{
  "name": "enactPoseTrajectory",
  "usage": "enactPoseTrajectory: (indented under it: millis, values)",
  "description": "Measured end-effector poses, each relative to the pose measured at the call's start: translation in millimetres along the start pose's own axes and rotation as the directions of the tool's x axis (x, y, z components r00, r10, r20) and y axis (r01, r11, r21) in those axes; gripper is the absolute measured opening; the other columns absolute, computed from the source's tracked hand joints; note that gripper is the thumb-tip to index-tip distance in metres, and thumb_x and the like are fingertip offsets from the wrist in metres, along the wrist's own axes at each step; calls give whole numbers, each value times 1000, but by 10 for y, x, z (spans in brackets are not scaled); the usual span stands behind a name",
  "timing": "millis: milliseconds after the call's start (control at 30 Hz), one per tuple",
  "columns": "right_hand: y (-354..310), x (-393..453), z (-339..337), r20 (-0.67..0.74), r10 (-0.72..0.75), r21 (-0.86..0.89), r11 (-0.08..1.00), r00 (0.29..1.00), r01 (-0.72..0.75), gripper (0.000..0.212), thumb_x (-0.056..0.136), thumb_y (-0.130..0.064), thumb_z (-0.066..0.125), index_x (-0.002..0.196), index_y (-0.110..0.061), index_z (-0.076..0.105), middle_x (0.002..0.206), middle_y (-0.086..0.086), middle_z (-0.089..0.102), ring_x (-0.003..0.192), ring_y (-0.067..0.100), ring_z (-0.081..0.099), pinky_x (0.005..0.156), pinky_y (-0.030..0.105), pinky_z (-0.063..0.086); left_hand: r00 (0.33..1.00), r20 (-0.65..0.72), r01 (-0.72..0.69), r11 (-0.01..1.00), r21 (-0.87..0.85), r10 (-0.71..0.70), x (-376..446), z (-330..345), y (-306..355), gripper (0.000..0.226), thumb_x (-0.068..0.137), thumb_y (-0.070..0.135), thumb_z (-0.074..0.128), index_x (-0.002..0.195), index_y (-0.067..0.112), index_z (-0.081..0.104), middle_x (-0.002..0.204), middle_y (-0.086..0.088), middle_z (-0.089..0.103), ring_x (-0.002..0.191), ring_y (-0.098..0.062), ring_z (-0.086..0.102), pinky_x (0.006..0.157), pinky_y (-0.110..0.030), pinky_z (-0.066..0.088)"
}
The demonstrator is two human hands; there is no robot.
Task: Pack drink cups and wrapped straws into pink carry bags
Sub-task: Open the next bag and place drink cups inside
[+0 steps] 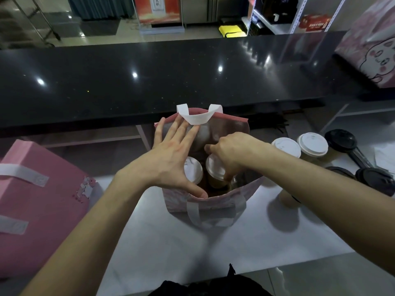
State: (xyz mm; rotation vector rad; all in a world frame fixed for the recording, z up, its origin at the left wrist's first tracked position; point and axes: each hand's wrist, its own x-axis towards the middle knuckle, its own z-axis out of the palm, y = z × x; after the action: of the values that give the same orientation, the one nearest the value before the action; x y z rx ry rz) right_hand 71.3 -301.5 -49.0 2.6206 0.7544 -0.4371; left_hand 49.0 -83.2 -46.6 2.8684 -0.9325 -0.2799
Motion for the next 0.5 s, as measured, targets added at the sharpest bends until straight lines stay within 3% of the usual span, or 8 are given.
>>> enactPoseTrajectory:
  millis: [167, 267, 333, 400, 467, 500]
  values:
    - [-24, 59, 155, -18, -38, -13, 999, 999, 37, 98, 79, -62, 86, 161, -33, 40, 77, -7, 45, 62, 12, 45, 64, 33, 49, 1000, -17, -14, 1000, 1, 14, 6, 10, 24, 161, 55, 111, 51, 167, 28, -30, 174, 0, -40, 154, -17, -48, 122, -58, -34]
    - [-19, 94, 190, -30, -52, -12, 999, 998, 52, 94, 81, -60, 85, 161, -34, 41, 70, -9, 37, 59, 10, 39, 62, 32, 43, 999, -30, -13, 1000, -5, 13, 13, 11, 34, 160, 56, 110, 52, 168, 28, -28, 175, 1, -39, 154, -16, -48, 122, -57, -35]
    - [-29, 85, 153, 11, -52, 12, 999, 999, 51, 96, 80, -61, 85, 161, -34, 40, 79, -9, 48, 66, 12, 48, 64, 33, 43, 999, -30, -14, 1000, -9, 13, 6, -1, 38, 159, 56, 110, 52, 169, 29, -26, 176, 1, -37, 155, -16, -47, 123, -58, -33]
    - [-22, 22, 71, 33, -34, 70, 997, 999, 32, 95, 77, -62, 86, 158, -34, 44, 107, -3, 67, 87, 20, 61, 73, 36, 50, 1000, -18, -4, 1000, 2, 4, -15, -29, 50, 155, 61, 108, 54, 171, 29, -22, 178, 0, -33, 157, -18, -44, 124, -59, -31]
    - [27, -138, -52, -18, 22, 202, 979, 1000, -18, 86, 77, -62, 85, 150, -33, 53, 125, 0, 69, 106, 25, 66, 84, 40, 58, 999, -32, 8, 1000, -3, -8, -45, -98, 78, 139, 73, 97, 63, 174, 30, -5, 183, 0, -13, 165, -21, -29, 127, -60, -26]
    - [71, -244, -112, -62, 51, 282, 959, 997, -32, 78, 80, -61, 83, 147, -32, 55, 127, 0, 69, 109, 25, 66, 88, 43, 59, 998, -59, 8, 1000, -2, -8, -62, -155, 103, 123, 81, 87, 67, 174, 32, 9, 182, 0, 7, 169, -22, -13, 130, -59, -19]
